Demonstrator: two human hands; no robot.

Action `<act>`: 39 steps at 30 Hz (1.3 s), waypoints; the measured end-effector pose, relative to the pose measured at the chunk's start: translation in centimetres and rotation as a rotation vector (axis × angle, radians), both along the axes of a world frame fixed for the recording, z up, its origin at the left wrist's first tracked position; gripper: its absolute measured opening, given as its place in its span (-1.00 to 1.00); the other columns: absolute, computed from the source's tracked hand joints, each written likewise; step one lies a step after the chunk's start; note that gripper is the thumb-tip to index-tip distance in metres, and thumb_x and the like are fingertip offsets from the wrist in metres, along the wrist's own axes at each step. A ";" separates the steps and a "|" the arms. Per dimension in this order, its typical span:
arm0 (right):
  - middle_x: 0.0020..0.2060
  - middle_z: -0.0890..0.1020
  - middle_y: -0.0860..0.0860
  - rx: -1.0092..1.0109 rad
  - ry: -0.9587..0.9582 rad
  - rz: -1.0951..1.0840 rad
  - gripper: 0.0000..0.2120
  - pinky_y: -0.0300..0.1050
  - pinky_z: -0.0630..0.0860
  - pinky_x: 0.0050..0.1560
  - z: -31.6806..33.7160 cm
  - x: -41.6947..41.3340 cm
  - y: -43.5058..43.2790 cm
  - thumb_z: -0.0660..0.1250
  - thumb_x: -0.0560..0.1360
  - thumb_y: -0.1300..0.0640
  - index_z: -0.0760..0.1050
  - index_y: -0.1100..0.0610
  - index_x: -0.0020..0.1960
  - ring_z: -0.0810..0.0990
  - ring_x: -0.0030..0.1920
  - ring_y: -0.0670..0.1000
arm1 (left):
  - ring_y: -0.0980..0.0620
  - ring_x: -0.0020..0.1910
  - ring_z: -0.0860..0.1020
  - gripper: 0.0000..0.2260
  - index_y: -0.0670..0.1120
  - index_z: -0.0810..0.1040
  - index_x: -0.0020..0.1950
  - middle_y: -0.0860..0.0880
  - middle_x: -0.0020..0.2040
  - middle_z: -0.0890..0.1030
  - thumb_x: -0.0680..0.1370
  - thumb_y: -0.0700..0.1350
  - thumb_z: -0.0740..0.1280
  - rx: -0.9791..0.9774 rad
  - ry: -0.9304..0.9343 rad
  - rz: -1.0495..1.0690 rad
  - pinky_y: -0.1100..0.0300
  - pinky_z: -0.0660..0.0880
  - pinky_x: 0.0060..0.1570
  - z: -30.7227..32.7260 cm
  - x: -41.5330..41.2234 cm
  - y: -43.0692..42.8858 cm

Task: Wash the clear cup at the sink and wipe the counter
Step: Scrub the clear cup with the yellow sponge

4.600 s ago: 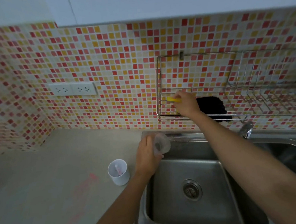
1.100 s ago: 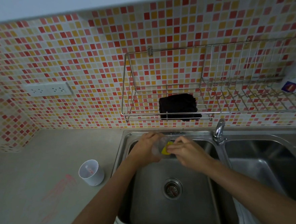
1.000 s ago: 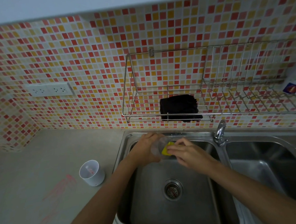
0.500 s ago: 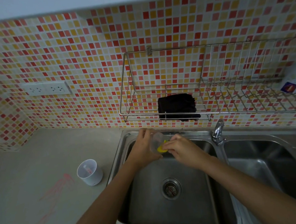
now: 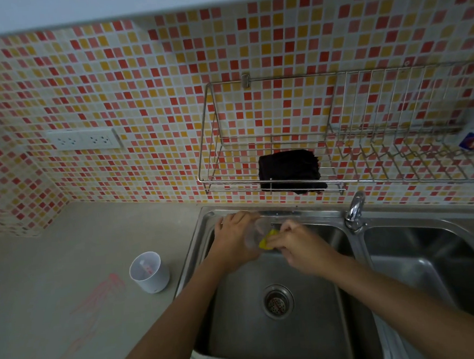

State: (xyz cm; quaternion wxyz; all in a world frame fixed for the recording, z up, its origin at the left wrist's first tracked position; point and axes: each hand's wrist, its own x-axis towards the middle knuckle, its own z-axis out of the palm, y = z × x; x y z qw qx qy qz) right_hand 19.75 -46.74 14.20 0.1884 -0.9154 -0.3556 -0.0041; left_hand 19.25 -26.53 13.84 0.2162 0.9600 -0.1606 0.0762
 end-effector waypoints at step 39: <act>-0.25 0.48 -0.22 0.241 0.174 -0.074 -0.75 -0.37 0.33 -0.15 1.3 -0.6 0.8 0.29 0.56 0.15 0.61 -0.02 0.19 0.46 -0.10 -0.01 | 0.02 0.28 0.40 -0.30 0.00 0.40 0.37 0.02 0.29 0.49 0.27 0.07 0.52 -0.160 -0.003 0.008 -0.02 0.35 0.28 0.4 0.1 -0.1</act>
